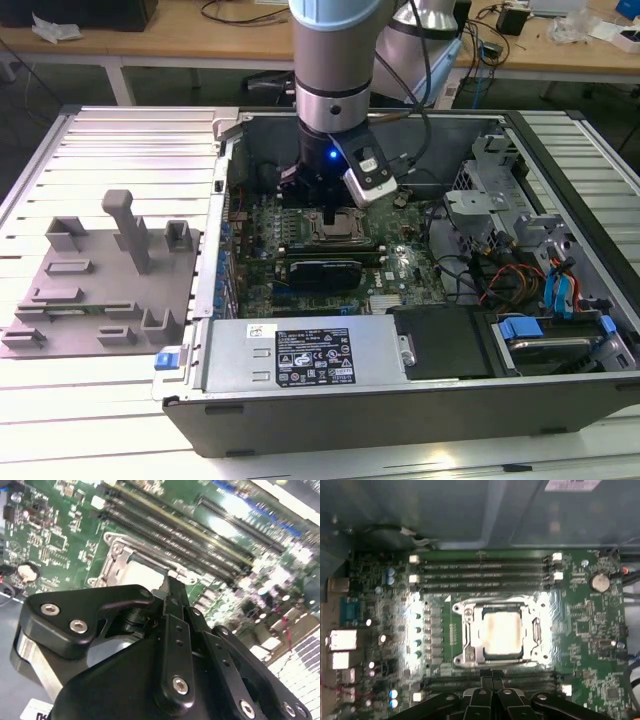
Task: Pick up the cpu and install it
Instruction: 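Install the second cpu locking lever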
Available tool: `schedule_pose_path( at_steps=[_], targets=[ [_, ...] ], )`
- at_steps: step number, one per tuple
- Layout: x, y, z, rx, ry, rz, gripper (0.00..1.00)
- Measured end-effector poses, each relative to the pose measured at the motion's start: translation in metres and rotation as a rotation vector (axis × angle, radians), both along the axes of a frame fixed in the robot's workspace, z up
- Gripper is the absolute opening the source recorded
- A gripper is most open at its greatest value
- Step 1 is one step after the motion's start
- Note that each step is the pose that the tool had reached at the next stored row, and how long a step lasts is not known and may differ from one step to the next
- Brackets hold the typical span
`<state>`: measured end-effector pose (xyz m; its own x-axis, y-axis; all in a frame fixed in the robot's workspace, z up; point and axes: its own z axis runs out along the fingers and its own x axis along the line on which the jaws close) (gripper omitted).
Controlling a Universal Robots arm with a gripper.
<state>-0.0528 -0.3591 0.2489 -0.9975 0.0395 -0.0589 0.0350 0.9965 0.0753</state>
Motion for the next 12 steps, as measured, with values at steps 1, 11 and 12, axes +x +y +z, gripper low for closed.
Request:
schedule_pose_path(
  at_steps=[1,11,12],
  targets=[
    [0.0006,0.003,0.0001,-0.0006,0.0,0.0,0.11],
    [0.0223,0.0205,0.0,-0.0151,0.0,-0.003,0.11],
    [0.0228,0.0204,0.0001,-0.0156,0.0001,-0.004,0.11]
  ],
)
